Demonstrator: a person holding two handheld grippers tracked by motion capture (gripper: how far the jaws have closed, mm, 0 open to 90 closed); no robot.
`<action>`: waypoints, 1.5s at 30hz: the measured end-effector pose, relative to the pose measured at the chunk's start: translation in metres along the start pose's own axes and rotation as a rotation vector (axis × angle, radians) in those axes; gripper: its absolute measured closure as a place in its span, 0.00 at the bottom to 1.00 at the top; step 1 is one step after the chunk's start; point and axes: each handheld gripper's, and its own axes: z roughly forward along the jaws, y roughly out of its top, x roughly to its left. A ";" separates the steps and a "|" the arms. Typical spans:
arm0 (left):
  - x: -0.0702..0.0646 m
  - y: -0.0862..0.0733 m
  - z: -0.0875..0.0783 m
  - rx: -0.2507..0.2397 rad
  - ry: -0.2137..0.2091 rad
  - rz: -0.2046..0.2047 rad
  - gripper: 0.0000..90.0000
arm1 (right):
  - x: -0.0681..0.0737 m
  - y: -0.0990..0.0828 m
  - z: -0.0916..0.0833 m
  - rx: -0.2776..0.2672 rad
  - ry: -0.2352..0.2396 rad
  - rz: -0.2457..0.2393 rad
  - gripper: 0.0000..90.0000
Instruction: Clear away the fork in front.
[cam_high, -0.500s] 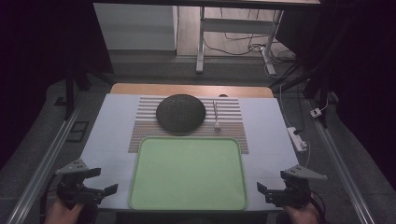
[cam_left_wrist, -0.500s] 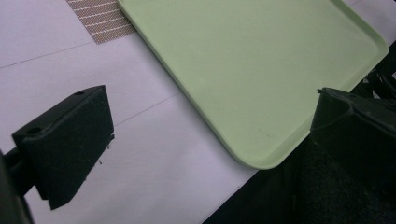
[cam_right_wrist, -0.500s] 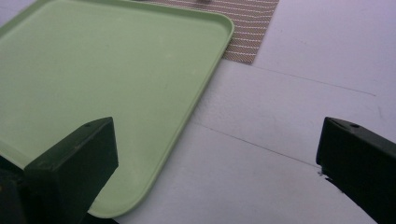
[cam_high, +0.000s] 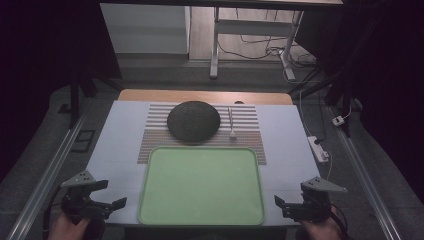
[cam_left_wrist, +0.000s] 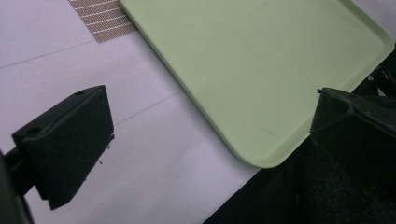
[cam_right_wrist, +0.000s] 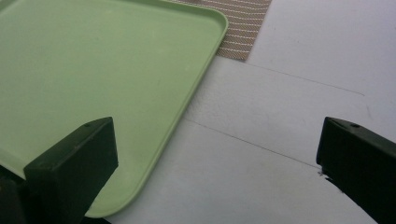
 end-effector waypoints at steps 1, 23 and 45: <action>0.000 0.000 0.000 0.001 0.000 0.000 0.00 | 0.000 0.000 0.000 -0.001 0.000 0.001 0.00; -0.001 0.000 0.000 0.007 0.009 0.007 0.00 | 0.009 0.017 0.020 -0.006 0.106 -0.045 0.00; -0.001 0.001 0.001 0.007 0.010 0.010 0.00 | 0.018 0.063 0.087 0.007 0.105 -0.069 0.00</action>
